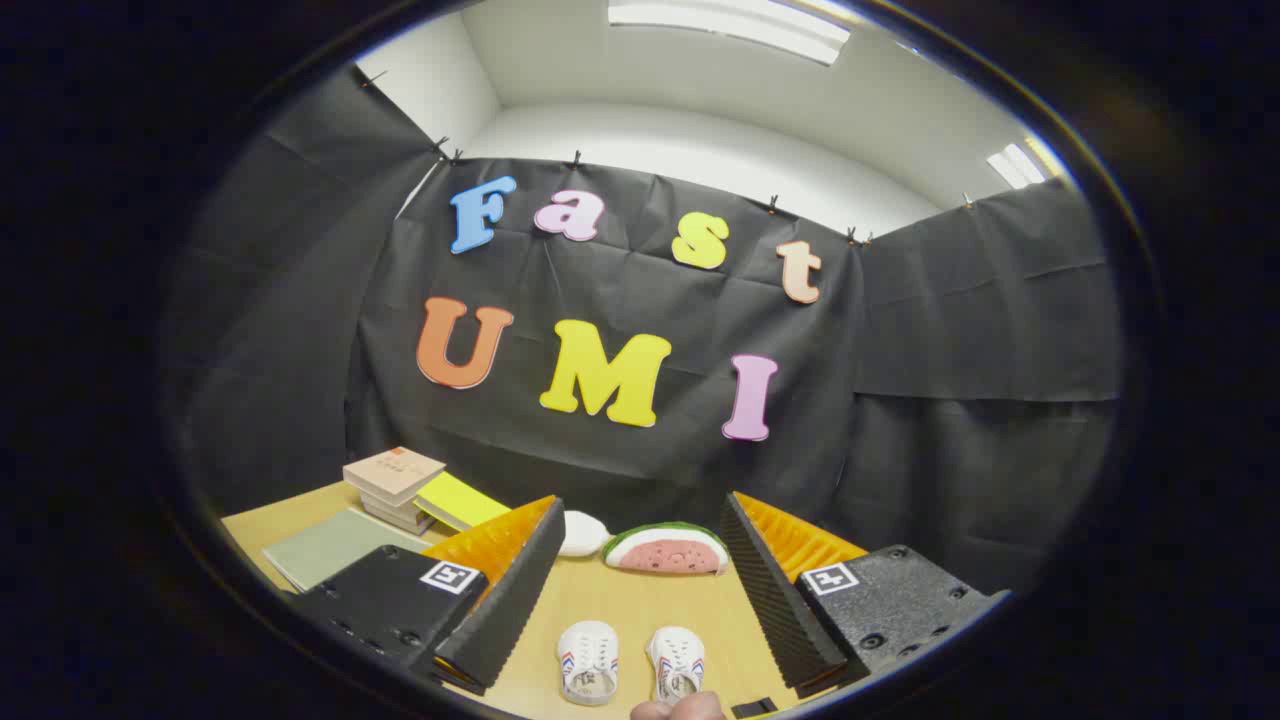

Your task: Open the storage box then place both shoes into the box .Put the left shoe in first, then the right shoe, with the right side of both shoes facing outward in a uniform manner.

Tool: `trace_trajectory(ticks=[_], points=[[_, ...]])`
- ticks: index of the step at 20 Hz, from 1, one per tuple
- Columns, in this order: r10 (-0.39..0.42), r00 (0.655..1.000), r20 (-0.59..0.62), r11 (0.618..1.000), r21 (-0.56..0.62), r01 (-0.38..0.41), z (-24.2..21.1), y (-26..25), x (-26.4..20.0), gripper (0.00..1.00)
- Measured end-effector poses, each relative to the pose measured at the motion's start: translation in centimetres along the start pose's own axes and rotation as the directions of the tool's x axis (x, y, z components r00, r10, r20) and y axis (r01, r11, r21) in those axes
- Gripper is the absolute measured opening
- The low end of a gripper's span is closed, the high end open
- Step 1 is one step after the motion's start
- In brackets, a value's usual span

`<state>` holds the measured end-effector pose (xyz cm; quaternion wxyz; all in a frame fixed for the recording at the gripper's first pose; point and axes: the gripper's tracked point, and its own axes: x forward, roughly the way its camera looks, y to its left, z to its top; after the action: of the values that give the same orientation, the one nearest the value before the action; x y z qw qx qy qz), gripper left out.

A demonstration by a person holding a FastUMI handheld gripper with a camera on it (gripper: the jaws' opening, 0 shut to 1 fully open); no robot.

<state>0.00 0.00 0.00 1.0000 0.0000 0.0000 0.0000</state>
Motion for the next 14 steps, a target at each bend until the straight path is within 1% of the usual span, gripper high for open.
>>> trace_trajectory(ticks=[10, 14], points=[[0.012, 1.000, 0.013, 0.999, 0.032, -0.013, 0.22, 0.18, 0.52, 1.00], [0.034, 0.999, 0.020, 0.999, 0.031, -0.035, 0.56, 0.79, 0.48, 1.00]])
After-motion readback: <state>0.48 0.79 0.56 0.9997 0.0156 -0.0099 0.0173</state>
